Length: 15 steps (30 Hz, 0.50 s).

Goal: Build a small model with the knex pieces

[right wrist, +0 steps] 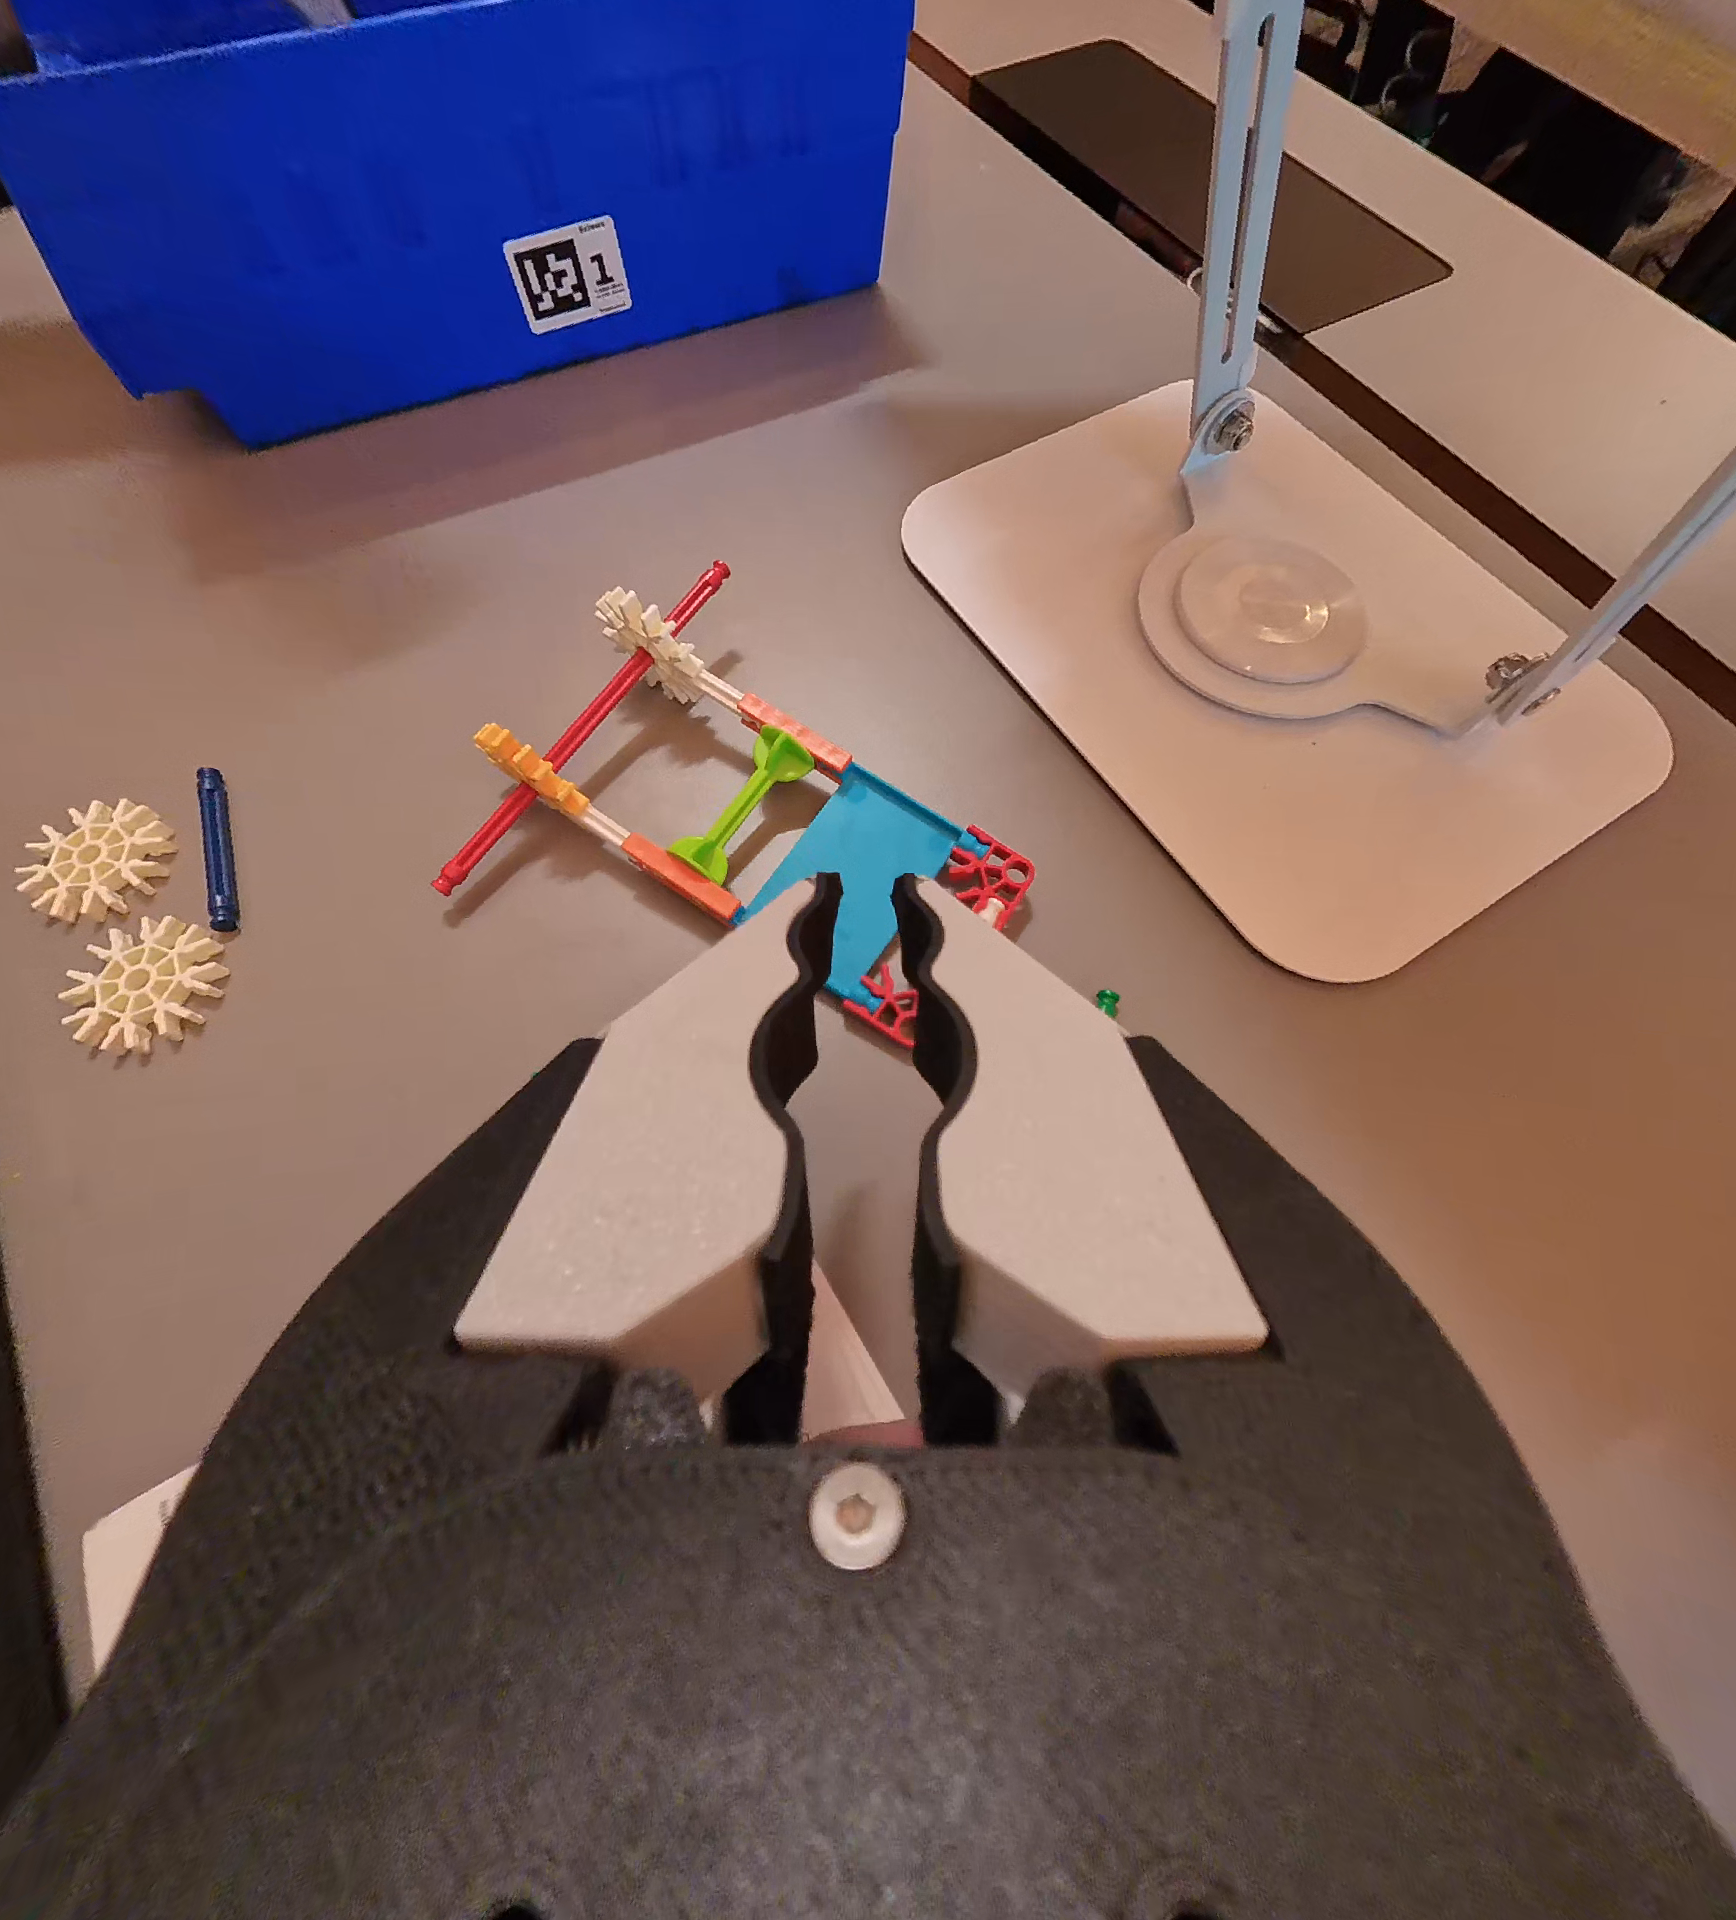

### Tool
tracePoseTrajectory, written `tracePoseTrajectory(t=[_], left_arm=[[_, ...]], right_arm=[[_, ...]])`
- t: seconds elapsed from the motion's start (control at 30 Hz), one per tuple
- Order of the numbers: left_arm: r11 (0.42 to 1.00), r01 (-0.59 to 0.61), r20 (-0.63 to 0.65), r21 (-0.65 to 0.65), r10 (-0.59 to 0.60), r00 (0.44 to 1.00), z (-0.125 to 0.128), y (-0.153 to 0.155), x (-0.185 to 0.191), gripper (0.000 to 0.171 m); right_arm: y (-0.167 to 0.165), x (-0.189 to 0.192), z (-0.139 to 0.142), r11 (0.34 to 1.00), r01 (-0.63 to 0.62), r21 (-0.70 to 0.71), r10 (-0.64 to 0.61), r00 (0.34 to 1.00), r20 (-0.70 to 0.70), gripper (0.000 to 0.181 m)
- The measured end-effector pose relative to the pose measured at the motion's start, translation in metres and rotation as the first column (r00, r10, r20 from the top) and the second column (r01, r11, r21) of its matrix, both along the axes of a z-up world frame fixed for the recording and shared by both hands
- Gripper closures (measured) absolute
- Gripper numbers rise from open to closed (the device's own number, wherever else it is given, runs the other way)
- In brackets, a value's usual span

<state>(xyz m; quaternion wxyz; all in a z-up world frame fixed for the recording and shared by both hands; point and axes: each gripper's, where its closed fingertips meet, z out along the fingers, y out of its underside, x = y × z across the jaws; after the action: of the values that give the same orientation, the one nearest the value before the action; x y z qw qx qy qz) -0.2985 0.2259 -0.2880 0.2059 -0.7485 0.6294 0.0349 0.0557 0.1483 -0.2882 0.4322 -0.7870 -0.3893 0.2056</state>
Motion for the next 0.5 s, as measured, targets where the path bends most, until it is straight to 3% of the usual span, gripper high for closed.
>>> tracePoseTrajectory(t=[0.3,0.5], left_arm=[[0.999,0.008,-0.019,0.037,-0.008,1.0,-0.012,0.071,0.0,0.15],[0.975,0.209,-0.075,0.071,-0.204,0.976,-0.036,0.097,0.015,0.155]], right_arm=[[0.004,0.005,0.002,1.0,0.012,0.007,-0.012,1.0,-0.025,0.172],[0.006,0.009,0.009,0.999,0.032,0.038,-0.031,0.999,-0.023,0.172]])
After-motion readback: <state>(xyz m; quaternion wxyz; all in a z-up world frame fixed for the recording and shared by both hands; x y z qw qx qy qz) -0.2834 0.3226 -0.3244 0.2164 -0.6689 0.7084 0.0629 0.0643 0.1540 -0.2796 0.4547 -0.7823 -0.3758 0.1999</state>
